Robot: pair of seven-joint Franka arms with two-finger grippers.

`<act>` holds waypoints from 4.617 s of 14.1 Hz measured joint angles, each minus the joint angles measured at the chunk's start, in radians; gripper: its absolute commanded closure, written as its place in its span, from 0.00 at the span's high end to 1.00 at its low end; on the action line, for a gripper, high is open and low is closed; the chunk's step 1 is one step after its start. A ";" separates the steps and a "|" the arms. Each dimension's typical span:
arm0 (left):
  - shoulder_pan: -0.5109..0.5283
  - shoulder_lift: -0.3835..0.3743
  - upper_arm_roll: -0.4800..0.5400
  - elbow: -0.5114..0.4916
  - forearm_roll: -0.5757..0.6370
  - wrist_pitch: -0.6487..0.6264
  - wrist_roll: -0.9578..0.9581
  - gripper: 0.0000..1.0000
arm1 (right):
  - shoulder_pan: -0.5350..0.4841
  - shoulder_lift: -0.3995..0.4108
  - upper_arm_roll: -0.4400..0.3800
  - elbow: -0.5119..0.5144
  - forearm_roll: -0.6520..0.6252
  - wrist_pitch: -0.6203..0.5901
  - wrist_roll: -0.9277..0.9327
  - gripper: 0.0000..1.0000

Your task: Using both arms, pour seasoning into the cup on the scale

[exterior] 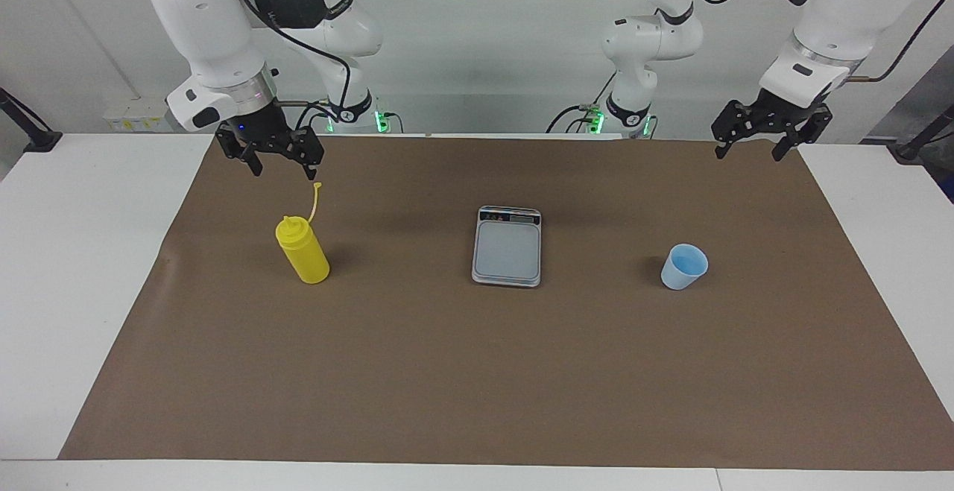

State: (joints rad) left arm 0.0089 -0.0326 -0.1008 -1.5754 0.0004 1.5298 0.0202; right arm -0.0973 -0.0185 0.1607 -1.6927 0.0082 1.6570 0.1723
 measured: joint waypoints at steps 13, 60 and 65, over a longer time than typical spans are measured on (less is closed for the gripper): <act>0.010 0.000 0.001 -0.010 0.000 0.022 0.019 1.00 | 0.000 0.000 0.000 -0.001 0.000 0.000 0.000 1.00; 0.006 0.157 -0.092 -0.176 -0.012 0.323 -0.207 0.00 | 0.000 -0.001 0.000 -0.002 0.000 0.000 0.000 1.00; -0.180 0.167 -0.120 -0.187 -0.023 0.380 -0.398 0.00 | 0.000 -0.001 0.000 -0.002 0.000 0.000 0.000 1.00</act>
State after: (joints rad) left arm -0.1711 0.1340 -0.2209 -1.7624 -0.0227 1.9094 -0.3783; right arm -0.0973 -0.0198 0.1607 -1.6947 0.0082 1.6570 0.1718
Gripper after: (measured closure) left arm 0.969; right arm 0.000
